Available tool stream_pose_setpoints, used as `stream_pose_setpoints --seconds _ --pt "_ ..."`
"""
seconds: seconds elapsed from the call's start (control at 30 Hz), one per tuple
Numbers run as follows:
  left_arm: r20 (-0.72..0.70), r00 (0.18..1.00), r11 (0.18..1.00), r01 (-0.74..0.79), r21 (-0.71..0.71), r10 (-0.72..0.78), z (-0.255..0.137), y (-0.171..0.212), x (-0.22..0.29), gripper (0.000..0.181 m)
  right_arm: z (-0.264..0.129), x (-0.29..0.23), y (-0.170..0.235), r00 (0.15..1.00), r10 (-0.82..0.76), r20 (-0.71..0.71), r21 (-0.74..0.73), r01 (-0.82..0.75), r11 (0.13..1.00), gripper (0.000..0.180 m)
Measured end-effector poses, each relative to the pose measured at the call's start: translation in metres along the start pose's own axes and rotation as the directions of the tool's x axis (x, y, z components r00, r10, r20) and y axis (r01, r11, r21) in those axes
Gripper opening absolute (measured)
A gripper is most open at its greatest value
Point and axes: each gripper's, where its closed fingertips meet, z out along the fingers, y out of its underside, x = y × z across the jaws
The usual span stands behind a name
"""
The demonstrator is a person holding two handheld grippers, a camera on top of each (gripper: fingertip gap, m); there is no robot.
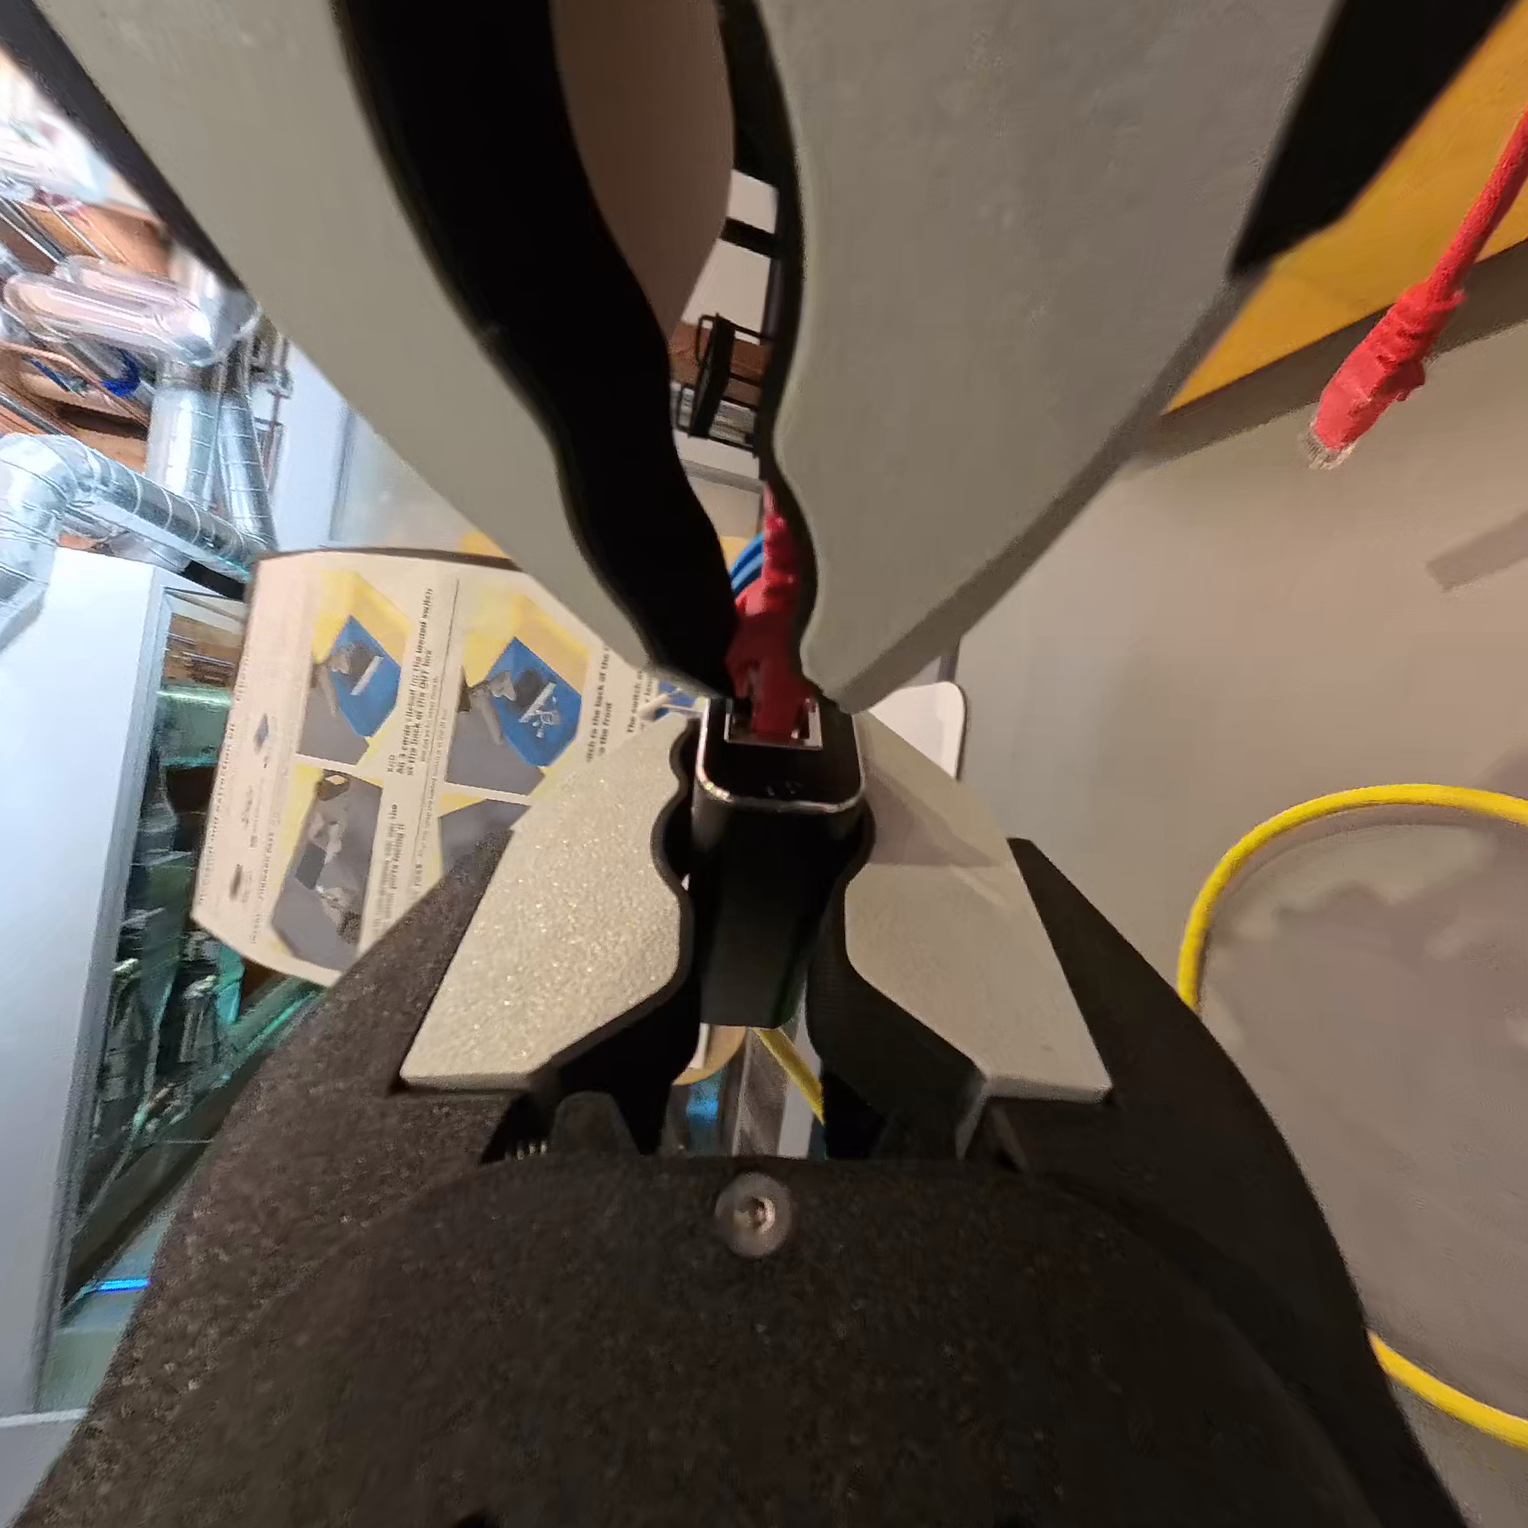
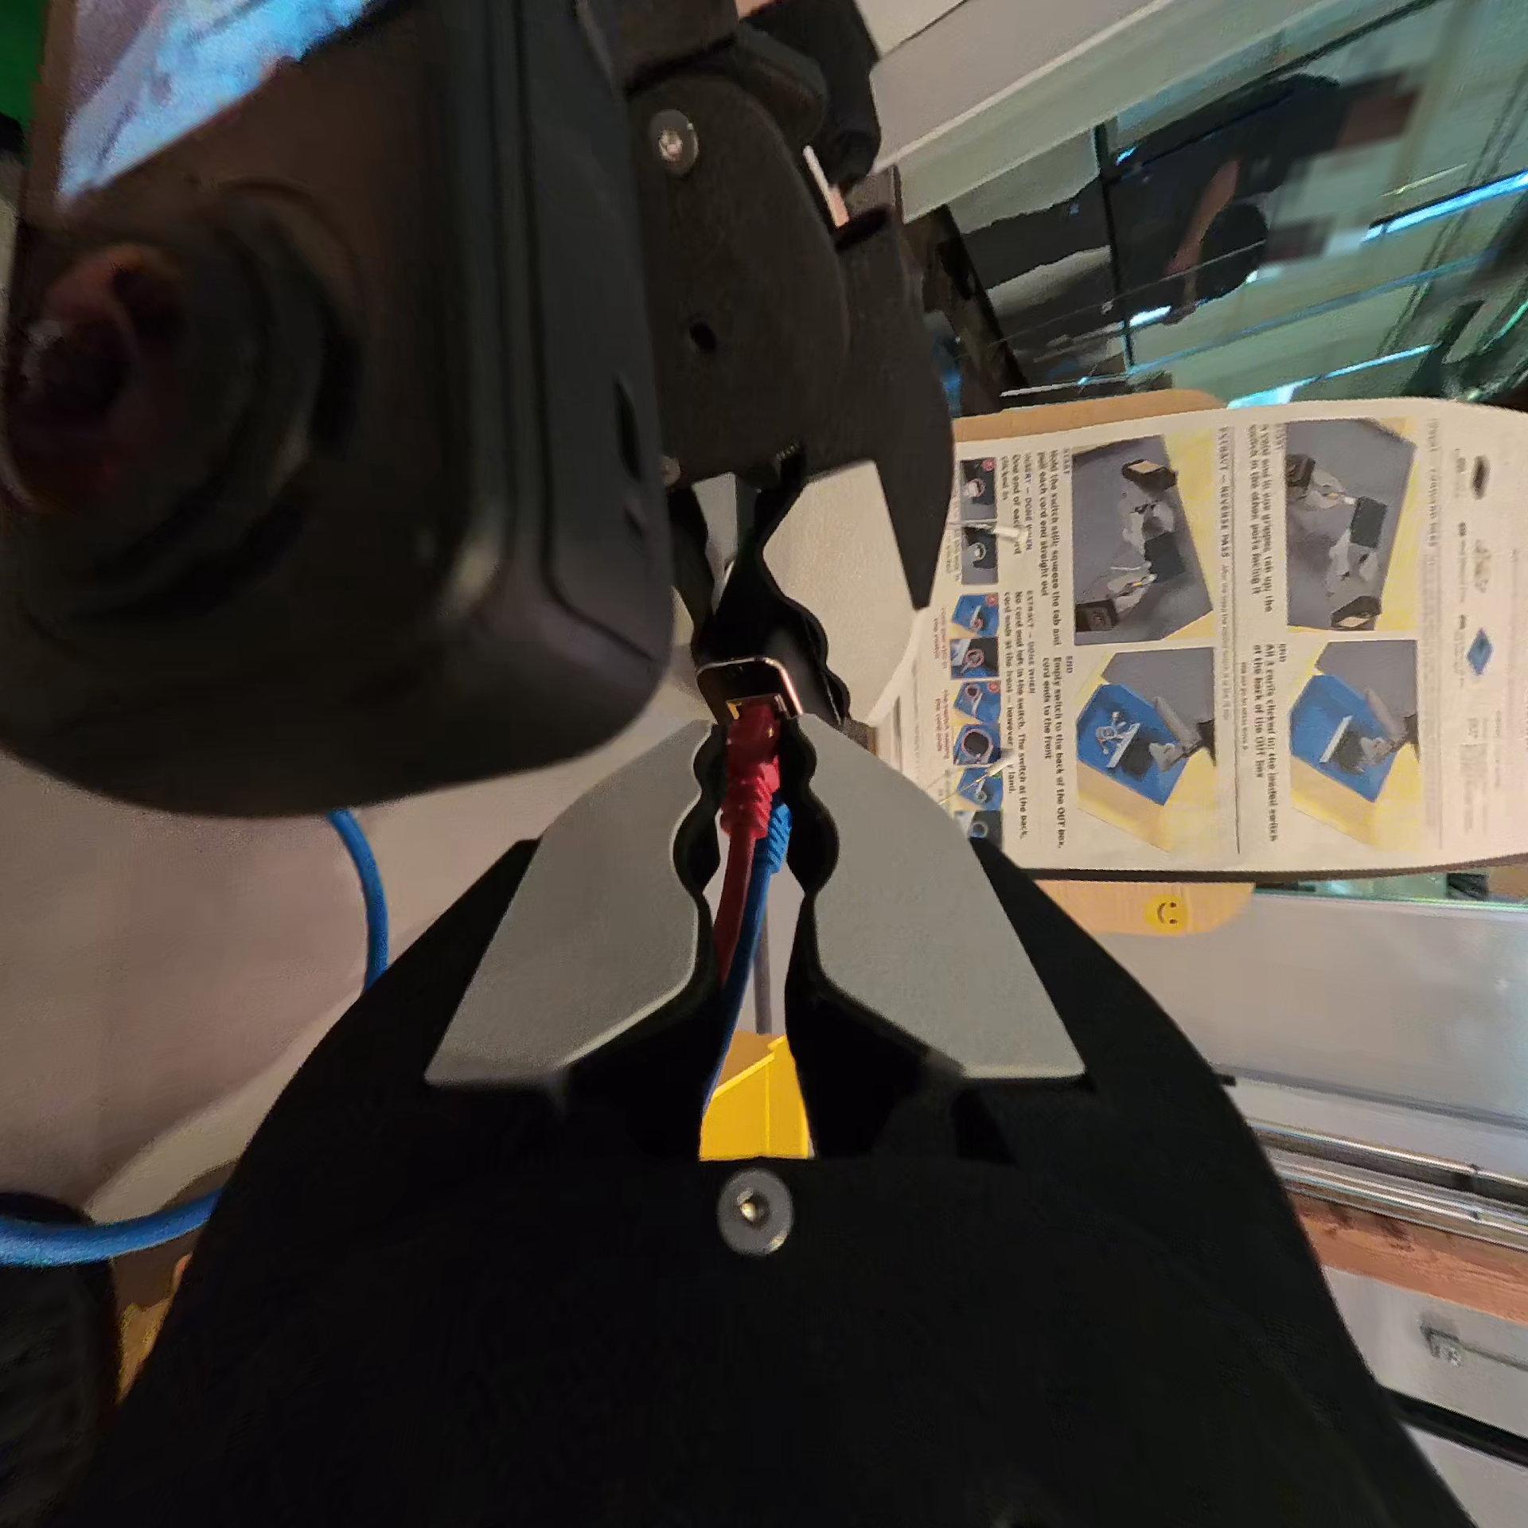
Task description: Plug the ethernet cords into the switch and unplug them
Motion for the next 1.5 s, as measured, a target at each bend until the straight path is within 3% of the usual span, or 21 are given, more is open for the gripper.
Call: stream_pose_setpoints --seconds 0.17,0.33,0.47,0.73,0.83,1.2,1.5 --pt "0.175 0.982 0.995 -0.083 0.051 0.073 -0.018 -0.019 -0.023 0.026 -0.02 0.008 -0.015 0.999 -0.002 -0.052 0.08 0.006 0.997 0.013" --pt "0.213 0.974 0.994 -0.091 0.066 0.075 -0.018 -0.019 -0.027 0.026 -0.021 0.009 -0.019 0.999 0.007 -0.052 0.112 -0.001 0.994 0.013" --pt "0.181 0.981 0.994 -0.082 0.066 0.069 -0.023 -0.017 -0.03 0.026 -0.021 0.013 -0.022 0.984 -0.112 -0.135 0.142 0.131 0.981 0.015" --pt "0.109 0.992 0.996 -0.064 0.058 0.058 -0.024 -0.016 -0.024 0.026 -0.019 0.014 -0.006 0.948 -0.257 -0.186 -0.025 0.257 0.966 0.025" --pt "0.118 0.991 0.995 -0.075 0.066 0.067 -0.028 -0.019 -0.026 0.026 -0.023 0.014 -0.017 0.943 -0.258 -0.209 0.06 0.276 0.959 0.018" --pt "0.085 0.995 0.993 -0.056 0.105 0.047 -0.03 -0.02 -0.024 0.026 -0.022 0.015 -0.02 0.937 -0.255 -0.237 0.133 0.291 0.947 0.015" --pt "0.036 0.998 0.993 -0.058 0.098 0.055 -0.025 -0.013 -0.017 0.026 -0.014 0.013 -0.016 0.954 -0.23 -0.194 0.097 0.252 0.963 0.015"
